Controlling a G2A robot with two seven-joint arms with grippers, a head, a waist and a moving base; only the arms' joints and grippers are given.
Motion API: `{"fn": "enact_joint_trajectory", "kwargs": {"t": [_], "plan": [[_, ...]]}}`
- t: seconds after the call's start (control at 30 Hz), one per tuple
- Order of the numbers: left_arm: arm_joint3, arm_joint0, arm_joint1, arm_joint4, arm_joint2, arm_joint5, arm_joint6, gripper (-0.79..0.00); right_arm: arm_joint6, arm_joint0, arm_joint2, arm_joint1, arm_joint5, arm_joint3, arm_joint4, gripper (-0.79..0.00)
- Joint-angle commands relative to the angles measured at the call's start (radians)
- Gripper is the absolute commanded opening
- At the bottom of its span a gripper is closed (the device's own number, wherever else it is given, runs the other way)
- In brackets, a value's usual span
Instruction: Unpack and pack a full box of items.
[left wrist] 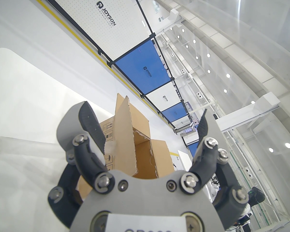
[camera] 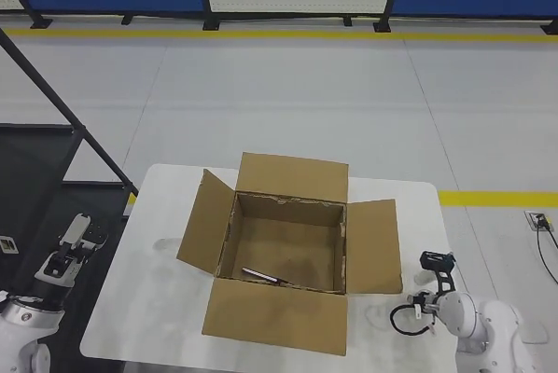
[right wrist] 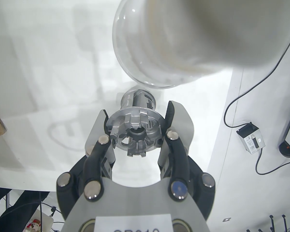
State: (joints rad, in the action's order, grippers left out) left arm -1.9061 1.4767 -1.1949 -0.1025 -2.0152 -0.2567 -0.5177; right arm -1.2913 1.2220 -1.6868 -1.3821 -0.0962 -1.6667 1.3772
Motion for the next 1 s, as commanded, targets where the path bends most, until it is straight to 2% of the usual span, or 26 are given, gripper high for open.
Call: {"fn": "enact_joint_trajectory", "kwargs": {"t": [0.0, 0.1, 0.2, 0.37, 0.6, 0.7, 0.8, 0.93, 0.97], "plan": [[0.000, 0.000, 0.000, 0.000, 0.000, 0.000, 0.000, 0.000, 0.011, 0.010, -0.003, 0.001, -0.003, -0.014, -0.007, -0.453], [0.000, 0.000, 0.000, 0.000, 0.000, 0.000, 0.000, 0.000, 0.035, 0.027, -0.008, 0.002, -0.016, -0.035, -0.018, -0.443], [0.000, 0.000, 0.000, 0.000, 0.000, 0.000, 0.000, 0.000, 0.066, 0.042, -0.007, 0.004, -0.021, -0.055, -0.024, -0.397], [0.000, 0.000, 0.000, 0.000, 0.000, 0.000, 0.000, 0.000, 0.077, 0.048, 0.002, 0.006, -0.026, -0.062, -0.033, -0.397], [0.000, 0.000, 0.000, 0.000, 0.000, 0.000, 0.000, 0.000, 0.068, 0.026, 0.043, 0.011, 0.018, -0.050, -0.021, -0.394], [0.000, 0.000, 0.000, 0.000, 0.000, 0.000, 0.000, 0.000, 0.047, 0.005, 0.068, 0.012, 0.027, -0.033, -0.006, -0.212], [0.000, 0.000, 0.000, 0.000, 0.000, 0.000, 0.000, 0.000, 0.033, -0.014, 0.084, 0.013, 0.032, -0.019, -0.005, -0.095], [0.000, 0.000, 0.000, 0.000, 0.000, 0.000, 0.000, 0.000, 0.008, -0.038, 0.105, 0.015, 0.040, 0.005, 0.004, 0.000], [0.000, 0.000, 0.000, 0.000, 0.000, 0.000, 0.000, 0.000, 0.007, -0.042, 0.108, 0.015, 0.037, 0.008, 0.005, 0.000]]}}
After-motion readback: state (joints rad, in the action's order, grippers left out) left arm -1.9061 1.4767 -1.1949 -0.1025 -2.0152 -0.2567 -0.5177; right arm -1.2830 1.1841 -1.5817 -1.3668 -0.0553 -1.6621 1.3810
